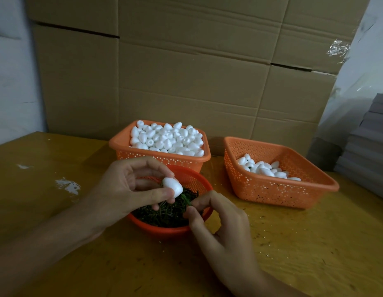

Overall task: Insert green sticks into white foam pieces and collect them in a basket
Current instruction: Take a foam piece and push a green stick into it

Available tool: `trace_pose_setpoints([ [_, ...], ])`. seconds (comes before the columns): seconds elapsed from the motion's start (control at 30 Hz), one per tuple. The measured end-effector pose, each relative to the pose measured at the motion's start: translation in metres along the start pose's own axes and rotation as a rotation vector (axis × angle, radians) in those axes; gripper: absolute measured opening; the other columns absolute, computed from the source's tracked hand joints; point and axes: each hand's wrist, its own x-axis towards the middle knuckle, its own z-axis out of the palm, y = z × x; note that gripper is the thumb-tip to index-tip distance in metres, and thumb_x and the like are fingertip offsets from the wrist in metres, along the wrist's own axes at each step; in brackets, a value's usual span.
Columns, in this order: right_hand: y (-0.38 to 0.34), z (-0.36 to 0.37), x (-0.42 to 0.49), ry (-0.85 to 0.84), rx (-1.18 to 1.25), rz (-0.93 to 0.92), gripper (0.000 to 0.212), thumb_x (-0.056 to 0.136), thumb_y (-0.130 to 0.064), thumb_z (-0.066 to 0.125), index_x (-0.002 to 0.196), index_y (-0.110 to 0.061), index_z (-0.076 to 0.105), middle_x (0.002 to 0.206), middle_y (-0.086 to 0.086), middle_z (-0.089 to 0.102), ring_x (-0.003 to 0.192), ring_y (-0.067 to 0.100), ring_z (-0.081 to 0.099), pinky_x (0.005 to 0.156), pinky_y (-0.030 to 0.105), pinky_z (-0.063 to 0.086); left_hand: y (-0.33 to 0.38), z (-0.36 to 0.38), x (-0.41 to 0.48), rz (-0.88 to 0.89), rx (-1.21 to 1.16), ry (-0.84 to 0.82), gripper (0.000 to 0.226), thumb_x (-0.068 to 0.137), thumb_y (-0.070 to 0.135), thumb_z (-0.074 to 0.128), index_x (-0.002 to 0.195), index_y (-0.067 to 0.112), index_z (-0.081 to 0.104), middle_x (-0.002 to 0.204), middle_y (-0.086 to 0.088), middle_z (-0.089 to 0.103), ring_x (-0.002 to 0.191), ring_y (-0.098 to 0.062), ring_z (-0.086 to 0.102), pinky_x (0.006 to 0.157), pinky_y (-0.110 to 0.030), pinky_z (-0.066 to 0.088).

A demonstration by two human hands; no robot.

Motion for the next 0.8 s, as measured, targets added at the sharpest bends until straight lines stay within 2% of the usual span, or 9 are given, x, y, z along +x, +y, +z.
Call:
trace_pose_setpoints([
  [0.13,-0.0004,0.0002,-0.0003,-0.003,0.012,0.006,0.018,0.097,-0.037,0.062,0.088,-0.022,0.068,0.085,-0.01,0.069,0.085,0.016,0.068,0.071,0.043,0.052,-0.001,-0.0004,-0.0006,0.004,0.002,0.014,0.026,0.075,0.019,0.088,0.099,0.019,0.076,0.106,-0.015,0.079,0.086,-0.034,0.079,0.061,-0.025,0.06],
  [0.3,0.0001,0.0,0.0005,-0.005,0.014,0.013,0.018,0.097,-0.038,0.062,0.088,-0.023,0.068,0.085,-0.01,0.069,0.085,0.016,0.067,0.071,0.043,0.052,0.0012,0.0,0.0,0.008,-0.003,0.014,0.03,0.074,0.025,0.091,0.099,0.019,0.076,0.106,-0.015,0.079,0.086,-0.033,0.079,0.06,-0.025,0.059],
  [0.37,0.0004,0.0,0.0002,-0.015,0.014,0.017,0.017,0.097,-0.037,0.063,0.088,-0.023,0.068,0.085,-0.009,0.069,0.085,0.017,0.067,0.071,0.044,0.052,0.0004,0.0004,-0.0003,0.013,0.005,0.011,0.026,0.079,0.017,0.092,0.099,0.018,0.076,0.106,-0.015,0.079,0.085,-0.033,0.079,0.06,-0.025,0.059],
  [0.47,0.0004,0.0003,-0.0001,-0.015,0.013,0.009,0.016,0.097,-0.036,0.063,0.088,-0.024,0.068,0.085,-0.01,0.069,0.085,0.016,0.067,0.071,0.043,0.052,0.0002,0.0013,-0.0011,0.019,0.011,0.004,0.023,0.079,0.01,0.085,0.099,0.017,0.076,0.107,-0.015,0.079,0.086,-0.033,0.079,0.061,-0.025,0.059],
  [0.67,0.0006,0.0,-0.0001,-0.011,-0.005,-0.006,0.013,0.096,-0.034,0.067,0.086,-0.025,0.069,0.083,-0.013,0.067,0.084,0.013,0.065,0.072,0.038,0.05,0.0025,0.003,-0.0024,0.016,0.032,0.005,0.03,0.073,0.023,0.095,0.097,0.018,0.077,0.107,-0.011,0.079,0.087,-0.033,0.079,0.06,-0.025,0.06],
  [0.8,-0.0001,0.0003,0.0001,-0.019,-0.009,-0.011,0.016,0.096,-0.037,0.066,0.085,-0.026,0.069,0.082,-0.015,0.067,0.084,0.012,0.065,0.073,0.037,0.049,0.002,0.0041,-0.0035,0.03,0.073,0.0,0.032,0.068,0.027,0.092,0.096,0.021,0.077,0.109,-0.008,0.08,0.093,-0.03,0.078,0.06,-0.027,0.061],
])
